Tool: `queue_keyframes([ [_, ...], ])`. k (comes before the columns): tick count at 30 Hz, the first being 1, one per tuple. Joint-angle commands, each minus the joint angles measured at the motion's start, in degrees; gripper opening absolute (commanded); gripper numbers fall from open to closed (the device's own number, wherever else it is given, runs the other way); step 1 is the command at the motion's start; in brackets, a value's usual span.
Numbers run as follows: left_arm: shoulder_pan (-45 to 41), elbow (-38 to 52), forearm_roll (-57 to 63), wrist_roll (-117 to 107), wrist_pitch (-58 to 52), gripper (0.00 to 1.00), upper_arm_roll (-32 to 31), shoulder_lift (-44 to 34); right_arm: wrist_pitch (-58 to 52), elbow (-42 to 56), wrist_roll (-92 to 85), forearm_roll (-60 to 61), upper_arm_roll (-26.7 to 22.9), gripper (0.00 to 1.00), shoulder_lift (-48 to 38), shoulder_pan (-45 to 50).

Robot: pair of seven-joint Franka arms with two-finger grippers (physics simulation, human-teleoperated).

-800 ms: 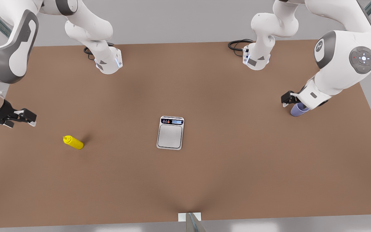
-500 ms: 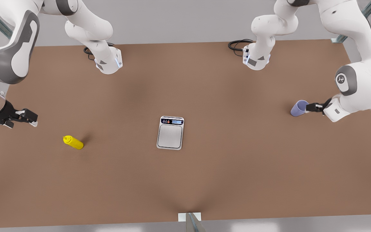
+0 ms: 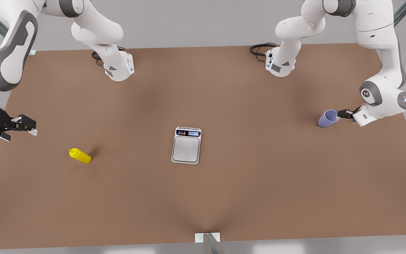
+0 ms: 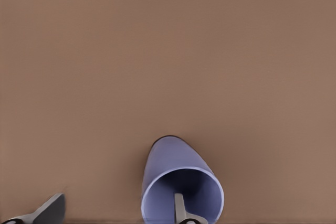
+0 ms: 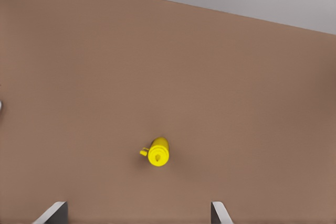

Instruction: Move cup to the weight, pick up sauce bottle, pour sauce

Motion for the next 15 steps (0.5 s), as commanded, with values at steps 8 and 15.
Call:
queue_keyframes([
  [8, 0.83, -3.69, -0.14, 0.7, 5.27, 1.0, 0.0, 1.94, -0.09, 0.0, 0.09, 0.0, -0.01, 1.0, 0.08, -0.02],
  [15, 1.01, -3.78, -4.01, 0.61, 7.29, 0.37, -0.08, 3.97, -0.18, 0.0, -0.09, 0.09, -0.01, 1.0, 0.35, -0.02],
])
